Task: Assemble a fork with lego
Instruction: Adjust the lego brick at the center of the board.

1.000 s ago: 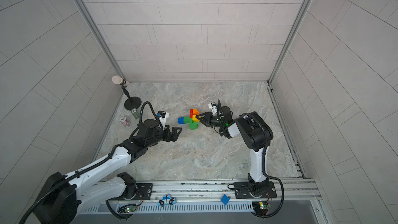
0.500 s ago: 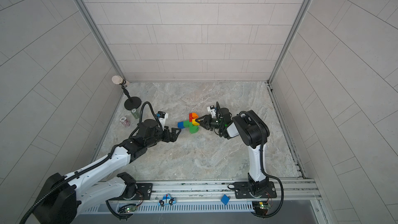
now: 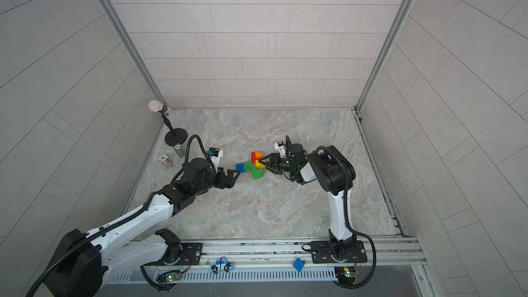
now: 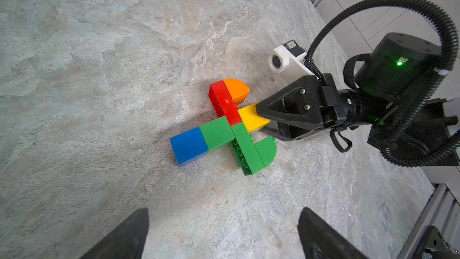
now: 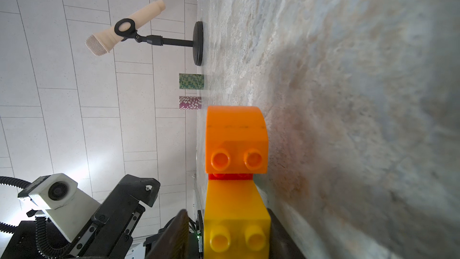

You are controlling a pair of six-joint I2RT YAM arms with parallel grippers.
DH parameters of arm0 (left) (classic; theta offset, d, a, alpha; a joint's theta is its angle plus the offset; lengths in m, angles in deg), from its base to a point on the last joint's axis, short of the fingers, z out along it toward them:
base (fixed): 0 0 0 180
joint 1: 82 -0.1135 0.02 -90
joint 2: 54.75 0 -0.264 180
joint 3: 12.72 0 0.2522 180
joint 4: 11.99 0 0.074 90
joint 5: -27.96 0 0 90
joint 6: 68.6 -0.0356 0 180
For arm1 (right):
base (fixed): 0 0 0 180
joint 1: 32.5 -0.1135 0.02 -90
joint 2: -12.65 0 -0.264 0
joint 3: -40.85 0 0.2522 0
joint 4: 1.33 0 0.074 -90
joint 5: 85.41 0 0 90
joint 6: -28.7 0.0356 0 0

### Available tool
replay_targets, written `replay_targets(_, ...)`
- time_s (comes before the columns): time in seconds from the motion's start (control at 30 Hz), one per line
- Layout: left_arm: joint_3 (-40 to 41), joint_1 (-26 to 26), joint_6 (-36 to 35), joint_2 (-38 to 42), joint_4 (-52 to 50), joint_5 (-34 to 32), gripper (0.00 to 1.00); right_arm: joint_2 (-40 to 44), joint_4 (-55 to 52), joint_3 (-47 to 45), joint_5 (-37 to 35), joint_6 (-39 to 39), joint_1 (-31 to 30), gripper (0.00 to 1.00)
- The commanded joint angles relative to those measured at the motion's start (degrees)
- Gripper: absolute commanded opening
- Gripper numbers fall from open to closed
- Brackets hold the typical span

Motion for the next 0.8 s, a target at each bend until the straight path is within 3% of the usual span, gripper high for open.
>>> replay_targets(0.0,-0.58,-0.52,0.03,-0.26,-0.08,-0.57,0.98,-0.25,-1.38,0.96,0.37,-2.29,0.14,0.5)
replay_targets(0.13,-1.42,-1.17,0.07,-2.07,-0.07,-1.33,0.98,2.27,-10.42,0.98,-1.27,-9.12,1.02,0.5)
replay_targets(0.27,-3.92,-2.78,0.11,-6.76,0.26,-2.42,0.95,8.34,-33.33,2.82,-6.7,-24.96,1.68,0.51)
replay_targets(0.37,-6.38,-3.96,-0.24,-11.05,0.79,-2.73,0.94,12.09,-46.23,4.76,-12.8,-34.19,1.94,0.58)
replay_targets(0.53,-11.92,-5.27,-1.51,-19.48,1.0,-2.3,0.93,13.12,-51.14,5.25,-16.01,-37.58,3.24,0.7)
replay_targets(0.6,-14.82,-5.65,-2.48,-23.25,0.11,-2.21,0.92,14.2,-50.96,4.16,-16.45,-38.07,4.24,0.99)
replay_targets(0.77,-24.01,-5.93,-6.32,-33.52,-8.65,-2.23,0.79,22.77,-59.07,2.52,-23.44,-44.37,3.57,0.99)
